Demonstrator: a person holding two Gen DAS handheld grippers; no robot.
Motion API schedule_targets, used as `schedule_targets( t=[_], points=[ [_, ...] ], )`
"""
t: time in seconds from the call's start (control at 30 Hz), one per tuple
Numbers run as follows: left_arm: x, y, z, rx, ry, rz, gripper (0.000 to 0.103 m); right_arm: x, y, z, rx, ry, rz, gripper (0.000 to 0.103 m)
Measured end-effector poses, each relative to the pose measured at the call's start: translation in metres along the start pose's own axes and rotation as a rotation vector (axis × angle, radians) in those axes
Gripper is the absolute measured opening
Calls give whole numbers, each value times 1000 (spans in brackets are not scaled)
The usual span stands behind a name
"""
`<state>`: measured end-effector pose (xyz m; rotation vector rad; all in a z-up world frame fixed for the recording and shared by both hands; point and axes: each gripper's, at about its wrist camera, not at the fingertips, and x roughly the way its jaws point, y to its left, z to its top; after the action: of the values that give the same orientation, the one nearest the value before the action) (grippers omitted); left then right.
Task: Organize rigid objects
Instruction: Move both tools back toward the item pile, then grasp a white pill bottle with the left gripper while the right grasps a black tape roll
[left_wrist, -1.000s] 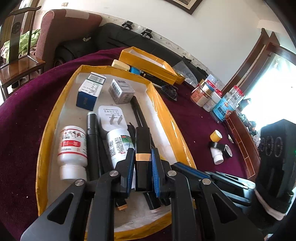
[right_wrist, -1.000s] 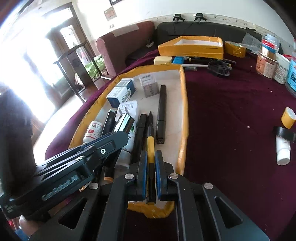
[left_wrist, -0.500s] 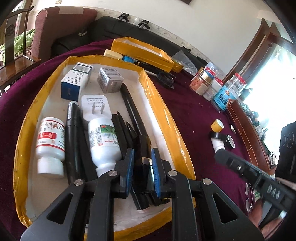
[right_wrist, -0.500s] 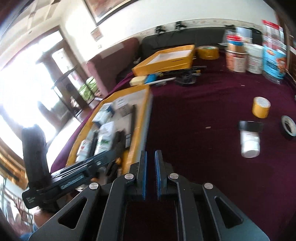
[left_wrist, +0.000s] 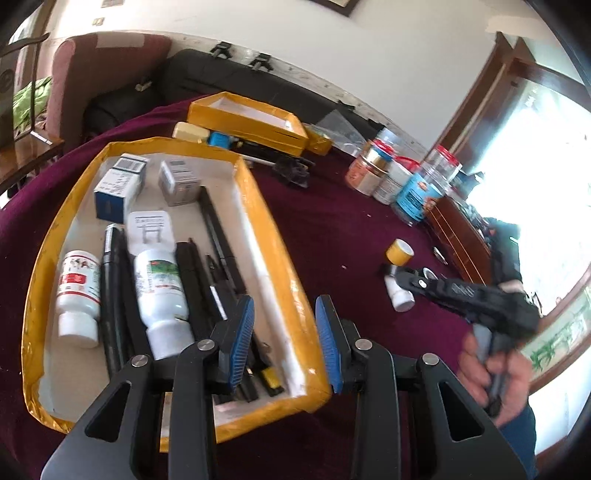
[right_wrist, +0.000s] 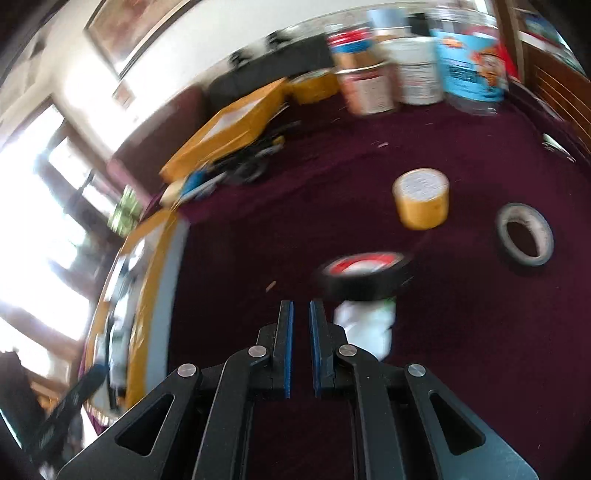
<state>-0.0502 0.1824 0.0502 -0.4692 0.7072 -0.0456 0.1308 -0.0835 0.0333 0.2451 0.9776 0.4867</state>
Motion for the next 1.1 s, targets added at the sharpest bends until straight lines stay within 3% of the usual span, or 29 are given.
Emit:
schedule_targets(
  t=[0.07,0.13,0.2,0.3,0.47,0.6,0.73,0.83,1.1],
  points=[
    [-1,-7,-1,21,2,-7,32,-14,-15,3,45,-109,16,7],
    [0,-15,-3,45,8,-18,32,-29,-26,4,75,-198,-79,10],
    [4,-25,-4,69,21,-28,34,-34,-35,5,74,-218,-88,10],
    [15,-44,-5,104,50,-55,44,-32,-55,1,125,-203,-68,10],
    [50,-87,-2,134,153,-141,45,-35,-89,3,245,-177,-8,10],
    [86,-114,5,105,234,-186,45,-51,-104,1,309,-220,6,10],
    [124,-133,13,82,292,-165,48,-64,-122,0,386,-262,22,11],
    [148,-143,15,52,337,-154,49,-72,-129,-1,423,-289,16,22],
    [184,-168,10,118,345,-49,49,-78,-126,2,390,-316,-31,29]
  ],
)
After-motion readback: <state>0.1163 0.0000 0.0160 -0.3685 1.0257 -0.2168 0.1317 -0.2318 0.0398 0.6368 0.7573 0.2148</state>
